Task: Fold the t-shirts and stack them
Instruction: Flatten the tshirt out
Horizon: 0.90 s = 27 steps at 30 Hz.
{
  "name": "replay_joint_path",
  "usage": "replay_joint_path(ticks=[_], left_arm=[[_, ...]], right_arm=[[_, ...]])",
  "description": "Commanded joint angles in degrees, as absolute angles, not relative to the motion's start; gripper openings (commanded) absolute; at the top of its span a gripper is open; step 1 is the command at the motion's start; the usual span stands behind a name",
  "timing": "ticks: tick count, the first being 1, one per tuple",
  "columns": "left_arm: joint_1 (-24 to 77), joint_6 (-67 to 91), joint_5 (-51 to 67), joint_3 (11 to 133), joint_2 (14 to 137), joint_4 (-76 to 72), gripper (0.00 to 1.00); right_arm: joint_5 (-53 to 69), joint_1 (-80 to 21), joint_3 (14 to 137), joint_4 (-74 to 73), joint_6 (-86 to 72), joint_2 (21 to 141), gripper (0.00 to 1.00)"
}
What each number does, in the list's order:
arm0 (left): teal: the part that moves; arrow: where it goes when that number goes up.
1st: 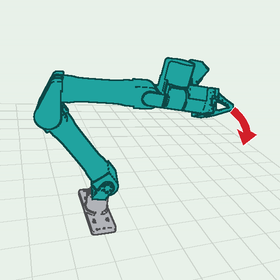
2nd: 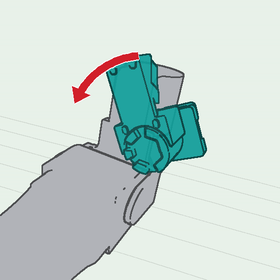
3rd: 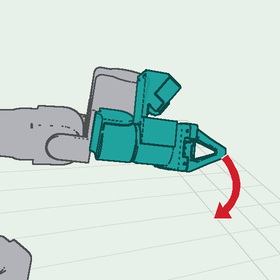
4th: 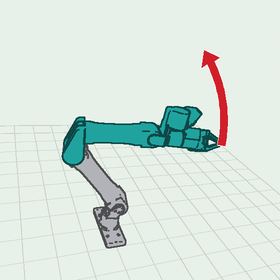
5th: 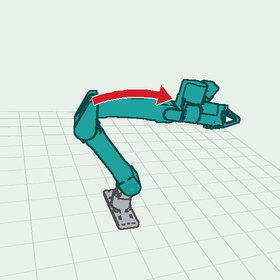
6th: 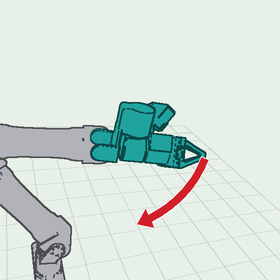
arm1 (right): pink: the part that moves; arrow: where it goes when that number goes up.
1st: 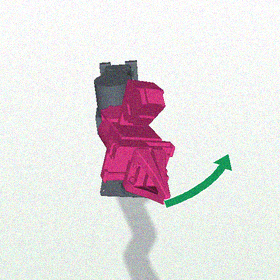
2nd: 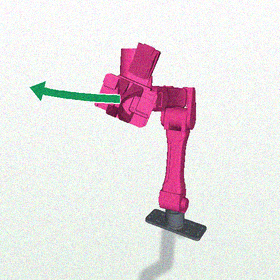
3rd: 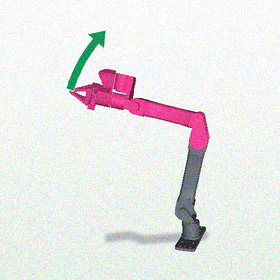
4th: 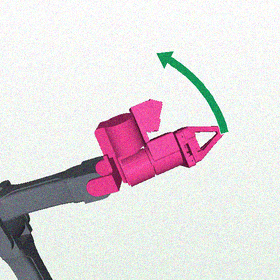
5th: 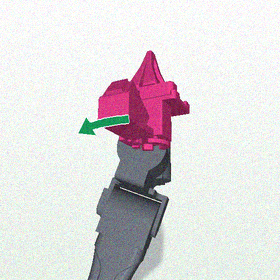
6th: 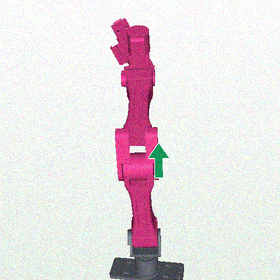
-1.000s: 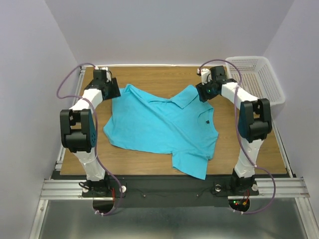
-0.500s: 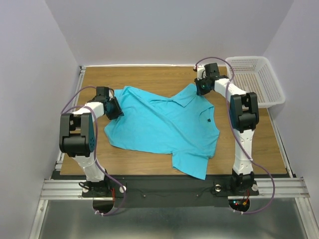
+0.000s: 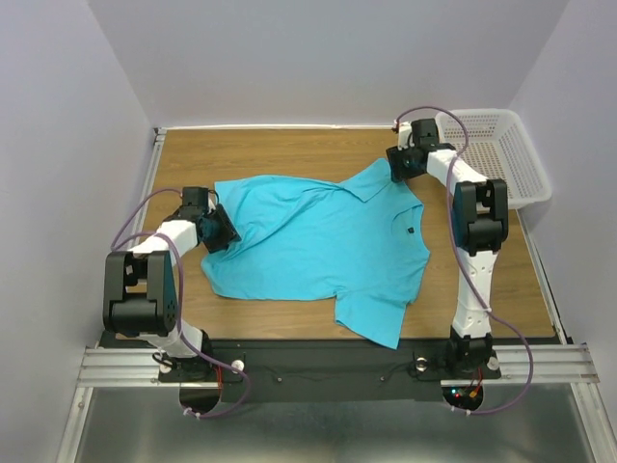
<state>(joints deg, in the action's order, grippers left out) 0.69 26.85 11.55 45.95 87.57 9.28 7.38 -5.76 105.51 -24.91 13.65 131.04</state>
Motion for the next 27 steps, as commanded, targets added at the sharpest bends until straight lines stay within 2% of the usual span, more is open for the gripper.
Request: replay_joint_path(ticks=[1, 3, 5, 7, 16, 23, 27], left_arm=[[1.0, 23.4, 8.1, 52.1, 80.5, 9.5, 0.61], [0.9, 21.2, 7.9, 53.9, 79.4, 7.2, 0.67], [0.8, 18.5, 6.9, 56.2, 79.7, 5.4, 0.76], [0.4, 15.6, 6.0, 58.2, 83.2, 4.1, 0.78], [-2.5, 8.9, 6.6, 77.7, 106.7, 7.9, 0.73], [-3.3, 5.2, 7.4, 87.5, 115.9, 9.1, 0.71], [-3.6, 4.1, 7.6, 94.6, 122.5, 13.6, 0.66]], right_arm=[[11.7, -5.9, 105.1, -23.4, 15.1, 125.3, 0.66], [13.6, -6.0, 104.6, -23.4, 15.8, 124.1, 0.70], [16.6, -6.0, 103.9, -23.4, 16.3, 122.6, 0.71], [19.5, -6.0, 103.4, -23.5, 17.4, 121.7, 0.72], [23.9, -5.9, 102.5, -23.6, 19.3, 121.6, 0.72], [24.3, -6.0, 101.8, -23.6, 18.9, 121.8, 0.72], [24.9, -6.0, 100.9, -23.6, 18.5, 121.4, 0.72]])
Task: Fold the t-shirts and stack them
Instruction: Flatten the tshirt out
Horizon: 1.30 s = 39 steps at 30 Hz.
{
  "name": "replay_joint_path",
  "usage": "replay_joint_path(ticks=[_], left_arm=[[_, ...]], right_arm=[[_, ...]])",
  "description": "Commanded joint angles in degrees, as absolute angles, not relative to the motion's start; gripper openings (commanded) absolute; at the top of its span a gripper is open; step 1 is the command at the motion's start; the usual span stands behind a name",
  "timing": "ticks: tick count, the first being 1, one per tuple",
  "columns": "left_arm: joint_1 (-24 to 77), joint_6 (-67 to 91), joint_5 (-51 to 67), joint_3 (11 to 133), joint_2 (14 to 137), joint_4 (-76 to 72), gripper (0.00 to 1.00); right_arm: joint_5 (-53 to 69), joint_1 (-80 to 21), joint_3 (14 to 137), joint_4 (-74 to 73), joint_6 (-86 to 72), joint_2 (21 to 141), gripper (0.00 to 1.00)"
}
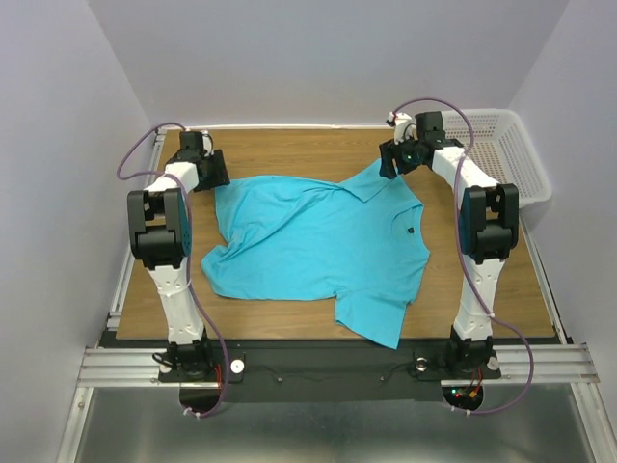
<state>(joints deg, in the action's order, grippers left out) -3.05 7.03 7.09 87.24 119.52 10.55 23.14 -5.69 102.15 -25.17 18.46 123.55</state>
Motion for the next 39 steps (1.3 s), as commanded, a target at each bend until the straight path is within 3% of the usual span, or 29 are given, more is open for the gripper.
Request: replay_joint_path(ticks=[1, 12, 23, 27, 39], left_arm=[[-3.6, 4.0, 7.8, 94.7, 122.5, 14.6, 0.64], [-4.0, 4.6, 10.2, 102.0, 128.8, 20.0, 0.52], [-4.0, 4.8, 10.8, 97.2, 126.3, 20.0, 0.35], [-4.0, 5.0, 10.8, 97.3, 125.9, 19.7, 0.00], [-4.3, 7.0, 8.1, 94.4, 117.9, 16.0, 0.00]], right_arm=[[24.9, -6.0, 100.9, -23.6, 18.4, 121.4, 0.72], [25.0, -5.6, 99.5, -23.6, 17.7, 119.7, 0.72], [24.6, -5.1, 100.2, -23.6, 16.8, 119.7, 0.72], [23.9, -4.9, 101.3, -23.6, 16.4, 120.4, 0.72], [12.8, -4.8, 111.9, -23.6, 5.3, 128.1, 0.68]])
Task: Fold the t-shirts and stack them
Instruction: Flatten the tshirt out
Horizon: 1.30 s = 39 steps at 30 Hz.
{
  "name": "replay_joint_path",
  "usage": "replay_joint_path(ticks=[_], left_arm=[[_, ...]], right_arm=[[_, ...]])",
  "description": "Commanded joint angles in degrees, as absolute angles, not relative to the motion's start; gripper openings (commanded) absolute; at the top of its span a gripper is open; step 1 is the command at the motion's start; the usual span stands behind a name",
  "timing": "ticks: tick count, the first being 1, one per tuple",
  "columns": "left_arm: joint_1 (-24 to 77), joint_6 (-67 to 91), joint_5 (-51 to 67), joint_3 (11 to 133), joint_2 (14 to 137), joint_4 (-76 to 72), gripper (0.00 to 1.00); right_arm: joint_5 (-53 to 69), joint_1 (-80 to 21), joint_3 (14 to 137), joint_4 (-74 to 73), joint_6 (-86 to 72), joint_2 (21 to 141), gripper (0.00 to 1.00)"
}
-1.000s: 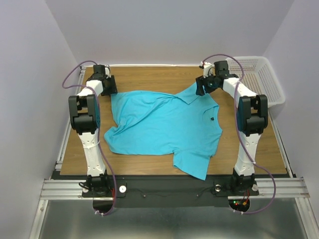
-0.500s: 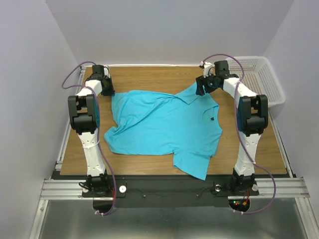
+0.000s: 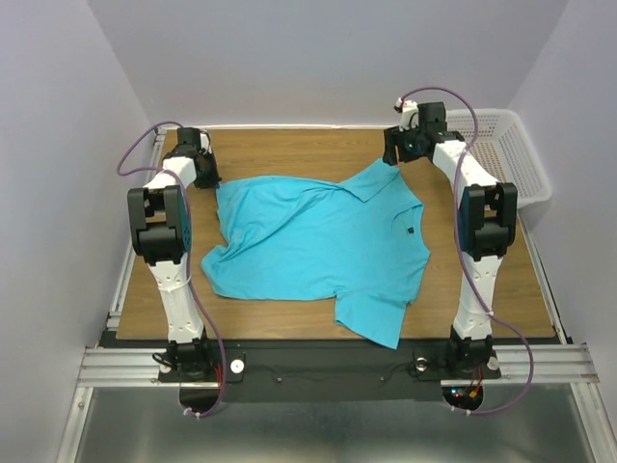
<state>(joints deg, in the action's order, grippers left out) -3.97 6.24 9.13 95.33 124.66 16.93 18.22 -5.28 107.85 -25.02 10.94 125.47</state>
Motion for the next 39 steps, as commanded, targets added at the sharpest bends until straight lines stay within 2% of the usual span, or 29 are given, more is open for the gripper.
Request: replay_joint_path(ticks=[1, 4, 6, 9, 26, 30, 38, 39], left_arm=[[-4.4, 7.1, 8.1, 94.3, 117.6, 16.1, 0.00], [-4.5, 7.3, 8.6, 93.7, 117.4, 16.1, 0.00], [-4.5, 7.4, 8.8, 93.1, 117.3, 15.8, 0.00], [-4.5, 7.5, 9.0, 92.3, 117.3, 15.6, 0.00], [-5.2, 7.7, 10.0, 90.1, 116.3, 14.7, 0.00], [-5.2, 7.7, 10.1, 89.9, 116.3, 14.8, 0.00], [-5.3, 7.8, 10.5, 90.0, 116.5, 14.9, 0.00], [-5.4, 7.8, 10.5, 90.1, 116.4, 14.8, 0.00]], right_arm=[[12.1, -4.8, 112.1, -23.6, 5.3, 128.3, 0.67], [10.2, -4.9, 112.6, -23.6, 5.4, 129.1, 0.63], [9.2, -4.8, 112.2, -23.6, 6.1, 129.5, 0.55], [7.9, -4.9, 111.8, -23.6, 6.9, 130.1, 0.52], [10.4, -4.5, 110.1, -25.2, 7.6, 130.7, 0.51], [10.7, -4.7, 110.9, -25.3, 7.3, 131.2, 0.37], [11.7, -4.5, 113.3, -26.6, 6.6, 132.7, 0.23], [11.7, -4.6, 113.6, -26.7, 6.6, 132.8, 0.18]])
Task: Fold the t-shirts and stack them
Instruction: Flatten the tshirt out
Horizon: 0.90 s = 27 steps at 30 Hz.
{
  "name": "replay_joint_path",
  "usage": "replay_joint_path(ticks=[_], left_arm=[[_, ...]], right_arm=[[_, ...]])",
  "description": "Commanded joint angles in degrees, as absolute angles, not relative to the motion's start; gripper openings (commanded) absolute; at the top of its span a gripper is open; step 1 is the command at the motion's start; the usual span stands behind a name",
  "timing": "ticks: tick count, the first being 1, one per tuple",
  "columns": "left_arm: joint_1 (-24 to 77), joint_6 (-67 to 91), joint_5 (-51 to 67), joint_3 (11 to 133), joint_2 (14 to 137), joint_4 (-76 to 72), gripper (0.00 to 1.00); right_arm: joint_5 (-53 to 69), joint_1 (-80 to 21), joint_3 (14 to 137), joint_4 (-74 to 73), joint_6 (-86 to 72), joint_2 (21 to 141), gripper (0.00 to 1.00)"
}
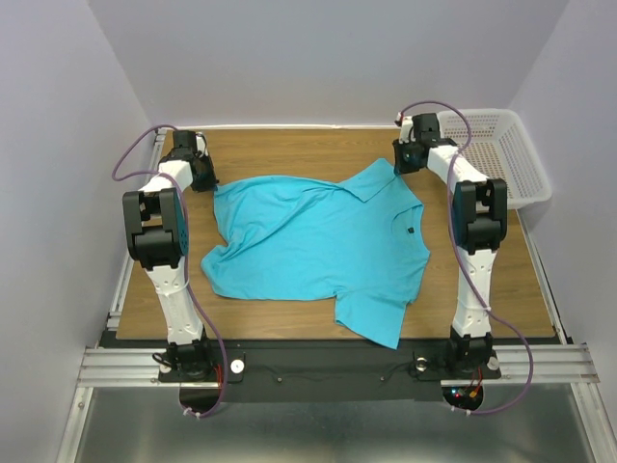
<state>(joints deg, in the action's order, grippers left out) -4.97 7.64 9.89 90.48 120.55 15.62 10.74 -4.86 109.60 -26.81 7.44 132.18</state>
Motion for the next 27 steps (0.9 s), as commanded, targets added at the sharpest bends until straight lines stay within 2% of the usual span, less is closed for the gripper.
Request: replay_joint_path(ticks=[1, 2, 3, 11, 19, 20, 22, 25, 27], left_arm=[[-5.3, 7.8, 10.6, 90.1, 116.4, 14.8, 0.00], [-5.3, 7.8, 10.6, 90.1, 116.4, 14.9, 0.00], [-5.3, 7.8, 10.6, 90.3, 116.4, 15.0, 0.00], [-5.3, 7.8, 11.0, 90.7, 116.2, 15.3, 0.00], [-5.4, 8.0, 11.5, 91.1, 116.7, 15.5, 0.00], [-5.4, 8.0, 11.5, 91.1, 116.8, 15.6, 0.00], [-5.3, 7.9, 11.5, 90.9, 116.9, 15.6, 0.00], [-5.4, 7.8, 11.5, 90.6, 116.9, 15.6, 0.00], [-5.4, 7.8, 11.5, 90.5, 116.9, 15.6, 0.00]], right_arm=[[11.8, -4.5, 113.8, -26.9, 6.6, 132.9, 0.13], [11.7, -4.5, 114.3, -26.8, 6.6, 132.9, 0.10], [11.8, -4.6, 114.7, -26.8, 6.6, 132.9, 0.01], [17.2, -4.5, 117.8, -26.7, 4.6, 131.5, 0.01], [30.3, -5.7, 122.6, -26.7, -3.2, 135.7, 0.01], [31.3, -6.0, 123.0, -26.7, -3.1, 136.2, 0.03], [33.8, -6.5, 123.3, -26.8, -2.5, 136.8, 0.22], [32.3, -6.6, 122.6, -26.8, -0.5, 136.4, 0.44], [28.8, -6.4, 121.4, -26.7, 2.4, 134.8, 0.50]])
